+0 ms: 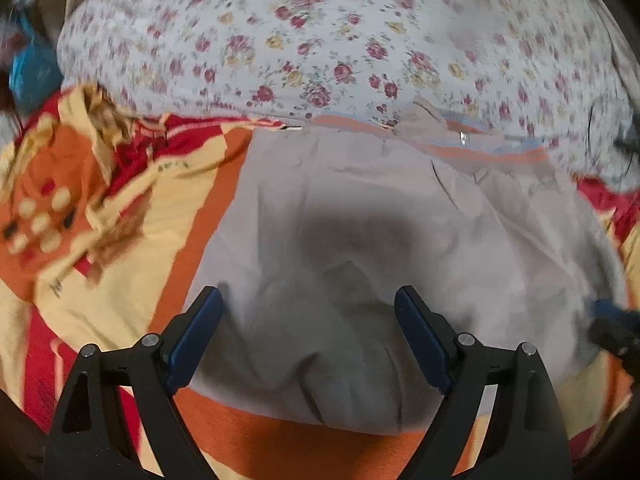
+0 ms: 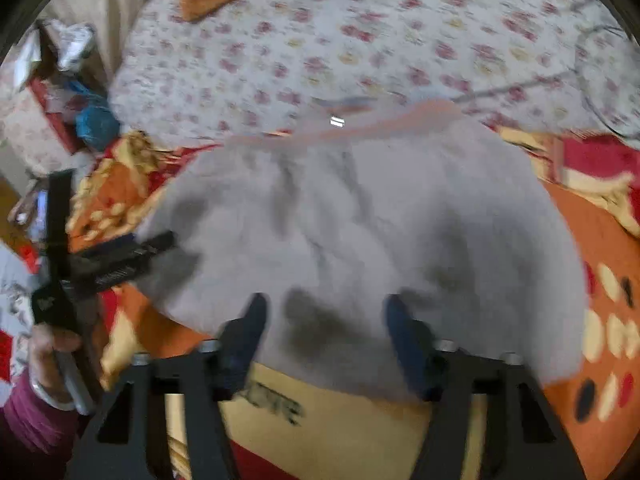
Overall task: Fold large clothes
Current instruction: 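Press and smooth the folded jacket flat with both grippers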
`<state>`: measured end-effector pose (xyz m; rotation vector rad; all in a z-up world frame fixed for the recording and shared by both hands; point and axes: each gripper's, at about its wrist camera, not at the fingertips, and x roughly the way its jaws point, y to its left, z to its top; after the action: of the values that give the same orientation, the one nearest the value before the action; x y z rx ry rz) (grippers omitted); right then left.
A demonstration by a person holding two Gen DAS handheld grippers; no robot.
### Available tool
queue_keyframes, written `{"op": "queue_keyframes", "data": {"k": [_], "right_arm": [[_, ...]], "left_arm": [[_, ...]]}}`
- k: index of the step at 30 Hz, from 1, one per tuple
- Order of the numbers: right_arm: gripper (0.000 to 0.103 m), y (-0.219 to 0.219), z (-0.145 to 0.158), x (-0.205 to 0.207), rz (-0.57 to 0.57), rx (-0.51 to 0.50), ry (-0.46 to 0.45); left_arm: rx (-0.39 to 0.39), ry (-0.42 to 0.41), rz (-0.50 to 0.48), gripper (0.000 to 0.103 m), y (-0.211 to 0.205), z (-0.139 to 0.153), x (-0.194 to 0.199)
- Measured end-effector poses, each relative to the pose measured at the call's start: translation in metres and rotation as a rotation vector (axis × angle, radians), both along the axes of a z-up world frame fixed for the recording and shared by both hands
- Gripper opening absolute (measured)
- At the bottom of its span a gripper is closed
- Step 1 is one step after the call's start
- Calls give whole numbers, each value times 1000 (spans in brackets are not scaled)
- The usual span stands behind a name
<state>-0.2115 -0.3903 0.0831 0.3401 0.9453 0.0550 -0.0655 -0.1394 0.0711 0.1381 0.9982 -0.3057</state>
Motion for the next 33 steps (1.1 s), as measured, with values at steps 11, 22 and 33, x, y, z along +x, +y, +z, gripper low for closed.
{"op": "queue_keyframes", "data": {"k": [11,22,33], "right_arm": [[48,11,-42,55,-2,-19,67],[53,5,-39,40,10,7,70],[63,9,-40,37,33,0,52]], "left_arm": [[-198,119,216,89,70,-18,37],[-190,162,185,89,51,-39,58],[-150,140,61,67,24,-39,65]]}}
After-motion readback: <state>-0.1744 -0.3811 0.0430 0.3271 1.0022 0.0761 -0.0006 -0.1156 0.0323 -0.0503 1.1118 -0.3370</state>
